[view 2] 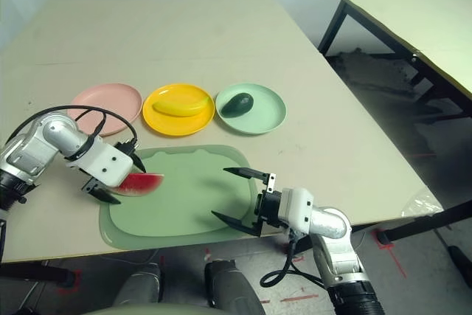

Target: Place the fruits into color-matched plates.

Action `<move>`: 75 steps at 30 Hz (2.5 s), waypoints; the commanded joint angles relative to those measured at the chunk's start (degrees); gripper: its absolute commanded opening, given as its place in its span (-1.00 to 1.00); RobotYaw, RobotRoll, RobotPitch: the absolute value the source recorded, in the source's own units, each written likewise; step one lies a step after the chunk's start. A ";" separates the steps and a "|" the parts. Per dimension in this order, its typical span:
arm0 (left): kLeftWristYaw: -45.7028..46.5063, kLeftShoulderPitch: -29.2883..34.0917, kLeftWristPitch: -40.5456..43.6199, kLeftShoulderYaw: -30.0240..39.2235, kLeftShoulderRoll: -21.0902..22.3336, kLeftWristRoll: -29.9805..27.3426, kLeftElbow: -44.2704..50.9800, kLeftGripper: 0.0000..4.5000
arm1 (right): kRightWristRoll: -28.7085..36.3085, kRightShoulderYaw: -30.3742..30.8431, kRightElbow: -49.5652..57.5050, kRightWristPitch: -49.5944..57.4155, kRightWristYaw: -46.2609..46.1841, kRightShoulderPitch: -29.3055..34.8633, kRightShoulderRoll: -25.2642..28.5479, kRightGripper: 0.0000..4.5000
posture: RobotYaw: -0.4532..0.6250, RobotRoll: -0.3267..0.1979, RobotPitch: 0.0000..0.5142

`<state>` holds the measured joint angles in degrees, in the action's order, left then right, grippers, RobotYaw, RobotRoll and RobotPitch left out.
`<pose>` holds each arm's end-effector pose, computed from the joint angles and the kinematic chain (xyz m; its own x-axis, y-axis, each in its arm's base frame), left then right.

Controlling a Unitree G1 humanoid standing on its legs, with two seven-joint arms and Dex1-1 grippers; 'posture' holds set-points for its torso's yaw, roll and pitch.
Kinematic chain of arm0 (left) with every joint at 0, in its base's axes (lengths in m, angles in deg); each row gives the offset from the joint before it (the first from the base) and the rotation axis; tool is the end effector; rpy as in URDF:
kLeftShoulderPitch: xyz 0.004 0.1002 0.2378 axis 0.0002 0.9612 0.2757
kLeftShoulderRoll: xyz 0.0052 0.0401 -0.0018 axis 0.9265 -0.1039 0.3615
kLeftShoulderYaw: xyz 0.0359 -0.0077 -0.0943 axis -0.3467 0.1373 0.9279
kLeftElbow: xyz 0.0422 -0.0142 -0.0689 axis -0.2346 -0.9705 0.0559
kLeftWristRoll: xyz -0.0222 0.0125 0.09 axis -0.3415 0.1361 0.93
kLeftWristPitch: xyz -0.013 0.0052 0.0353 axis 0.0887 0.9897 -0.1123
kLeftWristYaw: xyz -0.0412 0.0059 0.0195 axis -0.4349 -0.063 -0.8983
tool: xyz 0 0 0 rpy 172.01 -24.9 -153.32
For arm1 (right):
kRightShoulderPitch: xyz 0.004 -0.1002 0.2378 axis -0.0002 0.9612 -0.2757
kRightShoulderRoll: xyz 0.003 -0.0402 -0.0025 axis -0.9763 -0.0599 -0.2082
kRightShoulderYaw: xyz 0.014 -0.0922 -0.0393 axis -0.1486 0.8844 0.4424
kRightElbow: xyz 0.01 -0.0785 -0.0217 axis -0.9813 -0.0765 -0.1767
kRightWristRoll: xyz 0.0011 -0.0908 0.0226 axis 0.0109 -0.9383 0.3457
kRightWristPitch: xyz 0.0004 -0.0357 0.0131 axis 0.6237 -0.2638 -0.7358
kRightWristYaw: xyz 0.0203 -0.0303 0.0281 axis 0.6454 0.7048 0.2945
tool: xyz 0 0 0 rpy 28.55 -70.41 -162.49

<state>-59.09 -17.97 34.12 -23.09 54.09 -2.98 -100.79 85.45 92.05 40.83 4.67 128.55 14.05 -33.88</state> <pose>0.2871 0.1989 0.1838 -0.0412 -0.4514 -0.8914 0.8415 -0.4966 0.2126 0.1867 -0.2300 0.0770 0.2884 0.9561 0.0523 -0.8671 0.2840 -0.4093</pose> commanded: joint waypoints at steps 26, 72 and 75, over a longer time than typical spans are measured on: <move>5.00 -14.85 -6.87 7.13 6.88 5.85 -23.59 -0.05 | 3.13 1.20 16.09 15.47 -7.40 3.70 0.23 1.00 | -0.23 0.25 -0.57; 48.30 -29.27 -6.97 3.49 -5.39 27.25 -67.18 0.99 | 4.14 3.61 46.80 63.95 -41.19 1.47 0.38 1.00 | -0.41 0.25 -0.56; 48.05 -29.88 -7.60 4.10 -5.05 26.84 -67.00 0.99 | 3.74 3.71 45.89 63.51 -40.93 1.40 0.33 1.00 | -0.40 0.25 -0.55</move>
<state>-10.55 -47.67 27.01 -19.87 48.76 24.12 -167.24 89.30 95.43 87.10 68.03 87.59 15.09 -33.44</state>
